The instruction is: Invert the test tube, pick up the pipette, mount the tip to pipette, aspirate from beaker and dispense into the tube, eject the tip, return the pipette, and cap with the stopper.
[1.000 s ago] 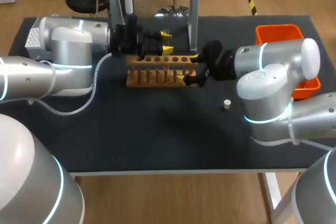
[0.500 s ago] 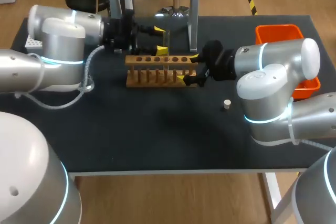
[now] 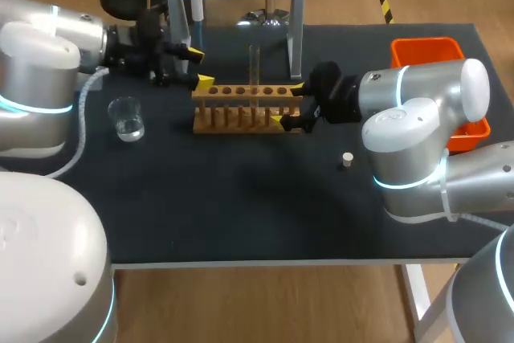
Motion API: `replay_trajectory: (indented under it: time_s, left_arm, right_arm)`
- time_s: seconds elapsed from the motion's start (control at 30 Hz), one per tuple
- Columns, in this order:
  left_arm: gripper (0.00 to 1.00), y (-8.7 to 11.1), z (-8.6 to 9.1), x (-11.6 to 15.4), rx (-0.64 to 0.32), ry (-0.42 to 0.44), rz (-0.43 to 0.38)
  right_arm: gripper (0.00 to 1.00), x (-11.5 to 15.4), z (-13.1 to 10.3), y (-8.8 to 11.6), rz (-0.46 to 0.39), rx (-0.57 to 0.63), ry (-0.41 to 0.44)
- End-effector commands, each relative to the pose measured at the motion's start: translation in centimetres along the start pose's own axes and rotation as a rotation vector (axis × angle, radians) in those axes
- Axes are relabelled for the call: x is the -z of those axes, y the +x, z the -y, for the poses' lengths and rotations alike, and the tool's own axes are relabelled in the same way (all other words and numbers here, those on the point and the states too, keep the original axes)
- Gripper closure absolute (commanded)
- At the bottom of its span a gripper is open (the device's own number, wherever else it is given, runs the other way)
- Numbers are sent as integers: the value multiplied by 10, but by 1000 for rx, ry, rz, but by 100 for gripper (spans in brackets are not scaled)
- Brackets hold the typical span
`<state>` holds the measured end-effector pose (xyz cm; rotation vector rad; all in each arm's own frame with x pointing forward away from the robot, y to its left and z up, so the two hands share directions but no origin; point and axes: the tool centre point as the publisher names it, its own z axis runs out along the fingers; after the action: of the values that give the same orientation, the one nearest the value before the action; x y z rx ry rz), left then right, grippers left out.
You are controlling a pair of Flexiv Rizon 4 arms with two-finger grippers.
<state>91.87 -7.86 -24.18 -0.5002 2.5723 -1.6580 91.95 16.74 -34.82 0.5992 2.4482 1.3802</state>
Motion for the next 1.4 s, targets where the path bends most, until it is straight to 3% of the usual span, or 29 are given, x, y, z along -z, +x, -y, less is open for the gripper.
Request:
replay_trajectory:
  time_s: [0.03, 0.23, 0.33, 0.5, 0.67, 0.87, 0.97, 1.13, 1.4]
  left_arm:
    - [0, 7, 0, 5, 0, 1, 25]
    - [0, 7, 0, 5, 0, 1, 25]
    - [0, -8, -13, 27, 41, 32, 103]
    - [0, -36, -41, 90, 116, 10, 282]
    - [0, -61, -77, 140, 215, -35, 526]
    - [0, -84, -108, 179, 296, -43, 795]
    - [0, -94, -116, 190, 318, -59, 877]
    - [0, -113, -127, 199, 358, -91, 953]
    - [0, -143, -143, 201, 382, -83, 1009]
  right_arm:
    - [0, 1, 0, -1, -3, 0, 2]
    - [0, 1, 0, -1, -3, 0, 2]
    - [0, 1, 0, -1, -3, 0, 2]
    - [0, 1, 0, -1, -3, 0, 2]
    - [0, 1, 0, -1, -3, 0, 2]
    - [0, 1, 0, -1, -3, 0, 2]
    - [0, 1, 0, -1, -3, 0, 2]
    - [0, 1, 0, -1, -3, 0, 2]
    - [0, 1, 0, -1, -3, 0, 2]
